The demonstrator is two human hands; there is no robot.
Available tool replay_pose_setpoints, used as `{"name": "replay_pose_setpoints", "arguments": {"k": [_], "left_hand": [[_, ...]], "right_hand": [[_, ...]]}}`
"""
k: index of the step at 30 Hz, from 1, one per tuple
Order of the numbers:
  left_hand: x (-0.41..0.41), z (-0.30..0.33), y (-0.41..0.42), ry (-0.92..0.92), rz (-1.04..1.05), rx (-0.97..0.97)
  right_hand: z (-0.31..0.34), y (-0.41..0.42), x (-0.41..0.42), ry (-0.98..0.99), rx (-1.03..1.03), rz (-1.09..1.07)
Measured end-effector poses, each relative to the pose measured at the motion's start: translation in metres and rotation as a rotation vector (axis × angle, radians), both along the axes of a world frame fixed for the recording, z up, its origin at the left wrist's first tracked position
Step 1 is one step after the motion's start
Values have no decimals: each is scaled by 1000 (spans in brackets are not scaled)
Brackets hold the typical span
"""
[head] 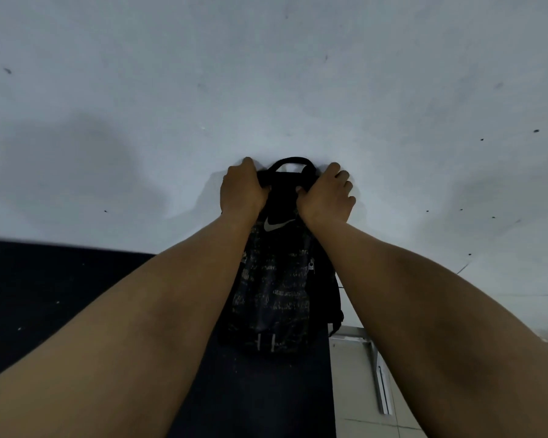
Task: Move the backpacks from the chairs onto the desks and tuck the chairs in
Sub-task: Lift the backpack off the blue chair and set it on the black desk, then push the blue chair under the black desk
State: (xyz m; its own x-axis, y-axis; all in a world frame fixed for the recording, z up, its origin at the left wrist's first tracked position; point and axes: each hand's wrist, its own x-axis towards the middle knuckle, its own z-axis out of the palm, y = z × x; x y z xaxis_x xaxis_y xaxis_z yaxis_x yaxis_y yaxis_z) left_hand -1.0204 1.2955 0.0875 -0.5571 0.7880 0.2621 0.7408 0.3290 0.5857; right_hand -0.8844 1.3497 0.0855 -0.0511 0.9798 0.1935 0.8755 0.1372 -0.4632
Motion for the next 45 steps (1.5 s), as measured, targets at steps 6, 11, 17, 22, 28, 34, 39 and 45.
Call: {"name": "replay_pose_setpoints", "arguments": {"k": [6,11,17,22,28,34,39,45], "left_hand": [[13,2,-30,65,-132,-106],[34,-9,-67,199,-137,-174],[74,-43,-137,103,-53,-330],[125,-92,-220,-215,-162,-744],[198,-183,-344,-393,-133,-1114],[262,-229,-450,-544,-83,-1249],[269,-235,-479,-606,17,-1159],[271,-229,-492,-606,145,-858]], "right_hand": [[2,-25,14,-78,42,92],[-8,-62,39,-61,72,300],[-46,-122,82,-25,-12,424],[-114,-177,129,-130,-419,601],[-222,-269,210,-597,-945,865],[-260,-340,283,-628,-1027,856],[-268,-369,309,-604,-1070,800],[-262,-396,315,-502,-1011,743]]}}
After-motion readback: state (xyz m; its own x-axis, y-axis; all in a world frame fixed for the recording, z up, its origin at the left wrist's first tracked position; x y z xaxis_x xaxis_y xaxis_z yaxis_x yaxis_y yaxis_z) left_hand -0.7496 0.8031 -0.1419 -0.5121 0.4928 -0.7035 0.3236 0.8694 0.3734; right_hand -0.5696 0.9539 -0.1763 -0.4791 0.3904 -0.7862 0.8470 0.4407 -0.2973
